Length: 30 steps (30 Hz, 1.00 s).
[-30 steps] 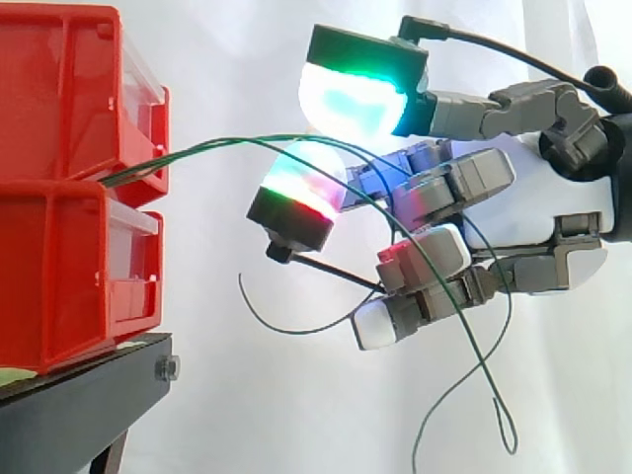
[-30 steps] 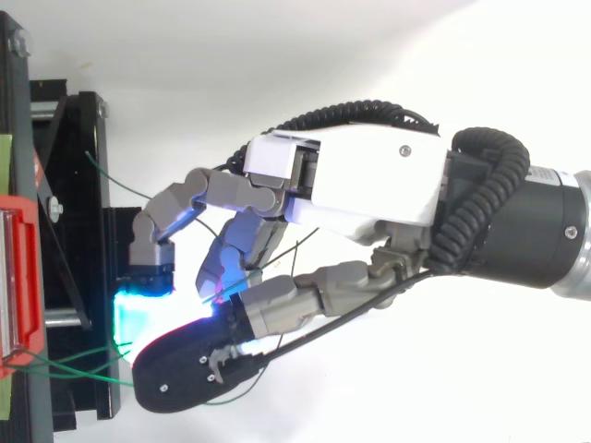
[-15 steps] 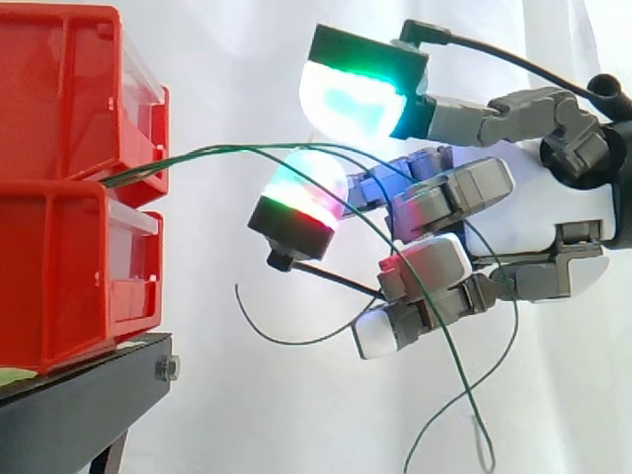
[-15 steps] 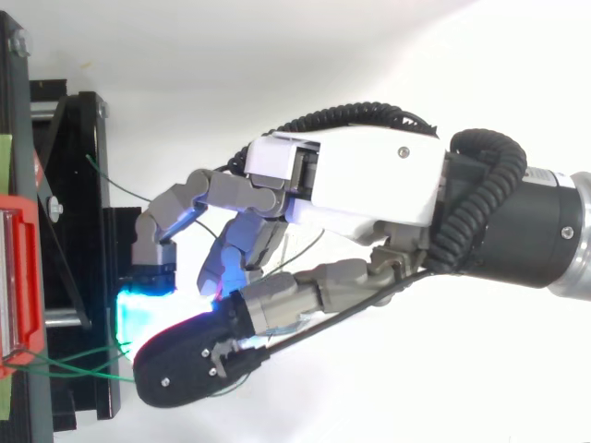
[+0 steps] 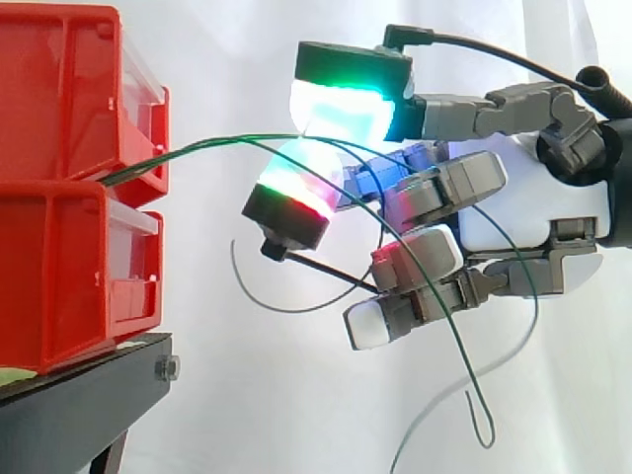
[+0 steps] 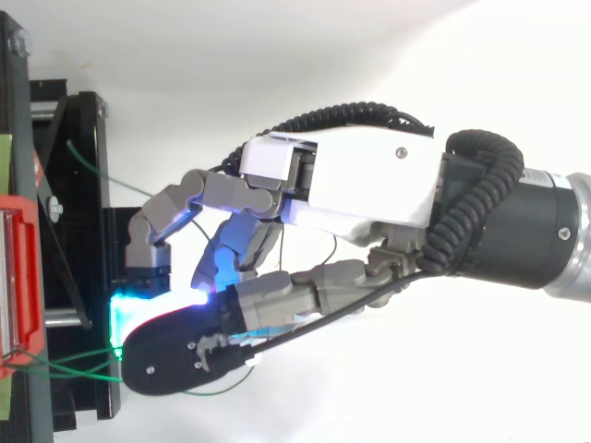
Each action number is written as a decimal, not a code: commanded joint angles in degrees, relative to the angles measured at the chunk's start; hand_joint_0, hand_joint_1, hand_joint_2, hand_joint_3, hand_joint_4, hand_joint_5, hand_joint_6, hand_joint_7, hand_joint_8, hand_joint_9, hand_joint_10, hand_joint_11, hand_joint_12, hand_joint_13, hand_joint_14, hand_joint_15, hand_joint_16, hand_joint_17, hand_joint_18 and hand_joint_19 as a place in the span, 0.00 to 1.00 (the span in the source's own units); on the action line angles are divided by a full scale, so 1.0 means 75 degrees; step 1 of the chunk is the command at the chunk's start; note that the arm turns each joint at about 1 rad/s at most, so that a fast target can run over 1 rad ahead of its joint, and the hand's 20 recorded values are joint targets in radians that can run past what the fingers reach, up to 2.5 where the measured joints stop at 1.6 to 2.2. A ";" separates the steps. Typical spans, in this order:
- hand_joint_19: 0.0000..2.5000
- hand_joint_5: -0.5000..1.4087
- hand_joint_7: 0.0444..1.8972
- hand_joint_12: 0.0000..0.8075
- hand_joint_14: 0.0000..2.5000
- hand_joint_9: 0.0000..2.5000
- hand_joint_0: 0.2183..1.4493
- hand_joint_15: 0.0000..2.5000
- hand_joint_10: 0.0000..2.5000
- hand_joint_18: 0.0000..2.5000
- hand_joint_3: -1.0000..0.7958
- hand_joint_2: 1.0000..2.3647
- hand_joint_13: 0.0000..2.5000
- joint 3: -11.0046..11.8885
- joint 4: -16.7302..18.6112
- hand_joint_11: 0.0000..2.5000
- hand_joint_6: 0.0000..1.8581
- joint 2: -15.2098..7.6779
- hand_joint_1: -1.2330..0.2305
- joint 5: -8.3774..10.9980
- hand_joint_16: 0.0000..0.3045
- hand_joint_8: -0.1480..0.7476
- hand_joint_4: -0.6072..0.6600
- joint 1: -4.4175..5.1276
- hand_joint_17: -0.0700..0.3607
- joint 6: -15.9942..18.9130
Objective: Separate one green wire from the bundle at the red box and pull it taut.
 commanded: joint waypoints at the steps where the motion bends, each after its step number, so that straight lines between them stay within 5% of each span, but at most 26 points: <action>1: 0.21 0.15 0.45 0.45 0.01 0.48 0.31 0.41 0.29 0.33 0.32 0.01 0.49 0.0000 0.0041 0.62 0.50 -0.0002 0.41 0.0000 0.18 0.45 0.61 0.0007 0.44 0.0000; 8: 0.21 0.16 0.45 0.45 0.01 0.49 0.29 0.41 0.28 0.33 0.28 0.00 0.49 -0.0012 0.0088 0.62 0.50 -0.0002 0.47 0.0000 0.18 0.46 0.61 0.0007 0.45 -0.0012; 17: 0.20 0.16 0.47 0.44 0.01 0.48 0.35 0.41 0.28 0.33 0.37 0.01 0.49 -0.0047 0.0088 0.62 0.50 -0.0002 0.36 0.0000 0.18 0.45 0.57 0.0007 0.44 -0.0012; 30: 0.19 0.15 0.46 0.43 0.01 0.45 0.43 0.40 0.29 0.33 0.32 0.01 0.47 -0.0058 0.0205 0.61 0.51 -0.0002 0.26 0.0000 0.17 0.44 0.54 0.0007 0.43 -0.0012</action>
